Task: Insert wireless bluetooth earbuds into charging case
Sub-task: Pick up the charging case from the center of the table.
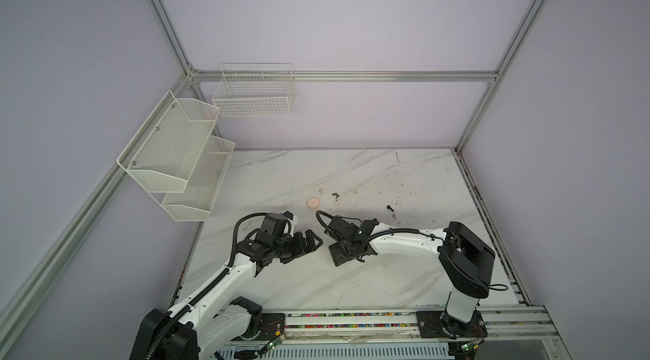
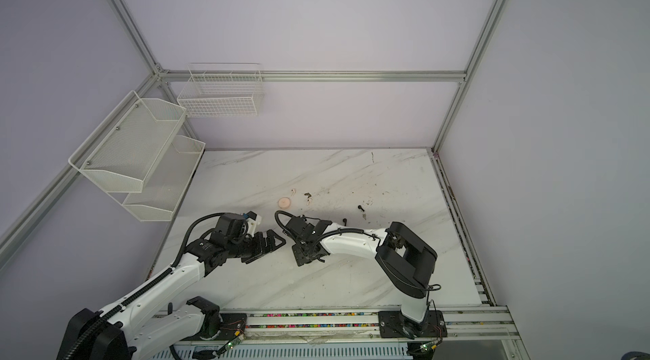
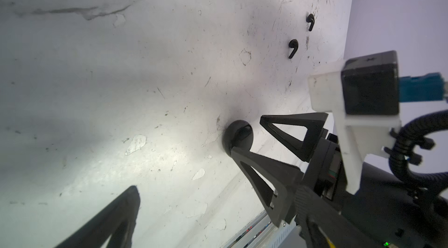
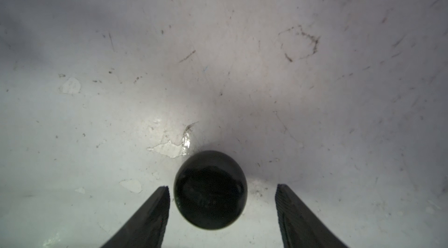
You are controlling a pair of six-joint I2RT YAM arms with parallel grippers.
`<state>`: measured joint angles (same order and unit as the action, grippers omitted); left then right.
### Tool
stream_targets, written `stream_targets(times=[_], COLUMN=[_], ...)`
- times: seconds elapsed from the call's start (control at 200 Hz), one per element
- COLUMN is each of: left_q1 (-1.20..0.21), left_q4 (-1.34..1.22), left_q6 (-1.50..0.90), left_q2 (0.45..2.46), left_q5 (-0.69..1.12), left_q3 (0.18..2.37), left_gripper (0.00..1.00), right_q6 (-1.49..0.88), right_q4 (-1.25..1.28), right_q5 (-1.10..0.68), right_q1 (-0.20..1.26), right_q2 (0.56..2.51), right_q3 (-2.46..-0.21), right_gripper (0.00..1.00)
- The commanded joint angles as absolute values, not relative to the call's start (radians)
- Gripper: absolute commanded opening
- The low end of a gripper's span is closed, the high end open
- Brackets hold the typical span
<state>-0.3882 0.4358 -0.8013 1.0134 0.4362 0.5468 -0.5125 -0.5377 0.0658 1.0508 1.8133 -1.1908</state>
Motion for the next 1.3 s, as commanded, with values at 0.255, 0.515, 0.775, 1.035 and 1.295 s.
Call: stream_targets(times=[0.255, 0.515, 0.775, 1.035, 1.295], left_q1=[-0.383, -0.383, -0.384, -0.383, -0.383], left_q4=[0.416, 0.407, 0.400, 0.396, 0.391], left_q6=[-0.805, -0.804, -0.798, -0.795, -0.795], left_q2=[1.005, 1.012, 1.023, 1.022, 1.019], left_q5=[0.457, 0.460, 0.462, 0.462, 0.461], left_q3=[0.499, 0.496, 0.496, 0.498, 0.498], left_gripper=[1.00, 1.00, 1.00, 1.00, 1.00], right_q6=[-0.491, -0.491, -0.501, -0.525, -0.548], right_q4=[-0.595, -0.581, -0.609, -0.613, -0.612], right_q5=[0.096, 0.076, 0.061, 0.080, 0.091], right_q1=[1.062, 1.066, 1.082, 1.086, 1.086], right_q2=[1.894, 1.899, 1.890, 1.904, 1.912], right_q3=[-1.261, -1.245, -1.245, -1.240, -1.257], right_gripper=[0.67, 0.60, 0.66, 0.65, 0.65])
